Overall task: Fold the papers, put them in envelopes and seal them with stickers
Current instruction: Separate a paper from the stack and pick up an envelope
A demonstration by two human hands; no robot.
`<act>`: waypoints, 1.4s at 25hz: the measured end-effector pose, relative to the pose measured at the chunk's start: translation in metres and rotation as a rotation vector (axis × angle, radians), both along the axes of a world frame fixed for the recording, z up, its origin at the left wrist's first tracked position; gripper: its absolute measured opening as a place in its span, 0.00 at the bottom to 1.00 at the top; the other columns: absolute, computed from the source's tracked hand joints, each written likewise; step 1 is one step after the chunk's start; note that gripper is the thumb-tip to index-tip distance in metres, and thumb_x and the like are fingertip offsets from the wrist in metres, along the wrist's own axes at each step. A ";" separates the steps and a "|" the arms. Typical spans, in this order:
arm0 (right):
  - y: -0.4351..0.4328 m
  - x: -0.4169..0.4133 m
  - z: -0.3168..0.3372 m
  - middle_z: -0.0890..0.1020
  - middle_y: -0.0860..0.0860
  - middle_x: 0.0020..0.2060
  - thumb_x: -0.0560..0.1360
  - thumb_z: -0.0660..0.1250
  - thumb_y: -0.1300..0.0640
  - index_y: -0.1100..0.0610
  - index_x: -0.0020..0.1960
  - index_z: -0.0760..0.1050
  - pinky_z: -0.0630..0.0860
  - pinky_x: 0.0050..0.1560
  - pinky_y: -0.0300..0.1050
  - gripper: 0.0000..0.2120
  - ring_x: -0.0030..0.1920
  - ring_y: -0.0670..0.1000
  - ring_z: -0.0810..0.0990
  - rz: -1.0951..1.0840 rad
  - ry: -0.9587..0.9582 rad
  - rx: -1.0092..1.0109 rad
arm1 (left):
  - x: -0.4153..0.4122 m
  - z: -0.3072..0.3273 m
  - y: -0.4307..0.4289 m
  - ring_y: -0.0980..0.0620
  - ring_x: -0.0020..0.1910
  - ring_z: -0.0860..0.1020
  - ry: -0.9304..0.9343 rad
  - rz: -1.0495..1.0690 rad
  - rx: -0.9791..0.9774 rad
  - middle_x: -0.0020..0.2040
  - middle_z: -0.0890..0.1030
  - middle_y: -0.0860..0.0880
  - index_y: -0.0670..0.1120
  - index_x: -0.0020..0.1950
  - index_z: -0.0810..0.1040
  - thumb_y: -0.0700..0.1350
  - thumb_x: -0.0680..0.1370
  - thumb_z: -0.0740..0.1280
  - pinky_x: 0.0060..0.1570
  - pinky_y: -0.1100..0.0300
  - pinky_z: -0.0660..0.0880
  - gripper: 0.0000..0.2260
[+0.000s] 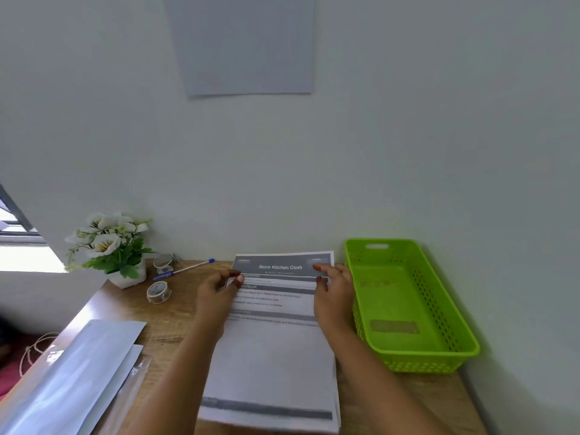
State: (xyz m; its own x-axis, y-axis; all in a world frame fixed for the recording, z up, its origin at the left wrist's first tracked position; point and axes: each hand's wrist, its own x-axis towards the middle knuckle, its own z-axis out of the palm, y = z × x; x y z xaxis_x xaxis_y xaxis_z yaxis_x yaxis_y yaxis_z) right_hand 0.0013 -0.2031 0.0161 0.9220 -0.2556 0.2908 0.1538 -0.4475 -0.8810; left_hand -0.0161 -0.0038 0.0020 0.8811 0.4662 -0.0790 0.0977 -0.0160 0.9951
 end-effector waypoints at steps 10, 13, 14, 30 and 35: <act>-0.043 -0.075 -0.052 0.68 0.40 0.63 0.64 0.77 0.60 0.49 0.59 0.77 0.70 0.59 0.30 0.25 0.62 0.35 0.69 0.381 0.110 0.086 | -0.084 -0.034 0.010 0.41 0.49 0.83 -0.006 -0.466 -0.266 0.54 0.83 0.43 0.50 0.57 0.80 0.40 0.59 0.80 0.42 0.53 0.82 0.27; -0.047 -0.079 -0.064 0.66 0.39 0.67 0.60 0.77 0.54 0.44 0.55 0.80 0.69 0.65 0.38 0.24 0.67 0.39 0.68 0.424 0.007 0.062 | -0.097 -0.051 0.016 0.41 0.49 0.83 -0.147 -0.407 -0.318 0.53 0.83 0.42 0.48 0.56 0.79 0.38 0.59 0.79 0.40 0.54 0.82 0.27; -0.048 -0.082 -0.064 0.66 0.37 0.67 0.60 0.76 0.53 0.41 0.53 0.81 0.69 0.64 0.35 0.22 0.66 0.36 0.67 0.424 -0.040 0.052 | -0.102 -0.052 0.014 0.42 0.49 0.83 -0.174 -0.415 -0.284 0.52 0.83 0.43 0.48 0.56 0.79 0.36 0.62 0.77 0.41 0.54 0.82 0.25; -0.080 -0.122 -0.061 0.83 0.47 0.41 0.71 0.72 0.59 0.56 0.47 0.83 0.72 0.42 0.31 0.05 0.42 0.40 0.79 0.299 -0.246 -0.214 | -0.109 -0.061 -0.011 0.53 0.58 0.68 -0.523 -0.230 0.735 0.55 0.73 0.52 0.56 0.46 0.82 0.46 0.72 0.72 0.61 0.56 0.66 0.05; -0.075 -0.125 -0.046 0.81 0.47 0.45 0.72 0.67 0.44 0.50 0.50 0.80 0.75 0.42 0.47 0.12 0.45 0.53 0.81 -0.035 -0.448 -1.083 | -0.106 -0.068 -0.013 0.60 0.59 0.66 -0.531 -0.332 0.952 0.62 0.72 0.58 0.53 0.57 0.80 0.50 0.78 0.63 0.59 0.60 0.65 0.10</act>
State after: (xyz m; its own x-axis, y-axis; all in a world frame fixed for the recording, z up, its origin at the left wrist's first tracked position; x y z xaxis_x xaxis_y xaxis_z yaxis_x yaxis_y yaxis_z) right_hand -0.1238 -0.2782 -0.0297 0.6795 0.3017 0.6688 0.3265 -0.9406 0.0927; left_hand -0.1218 -0.0171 -0.0655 0.7889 -0.1248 0.6018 -0.4819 -0.7332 0.4797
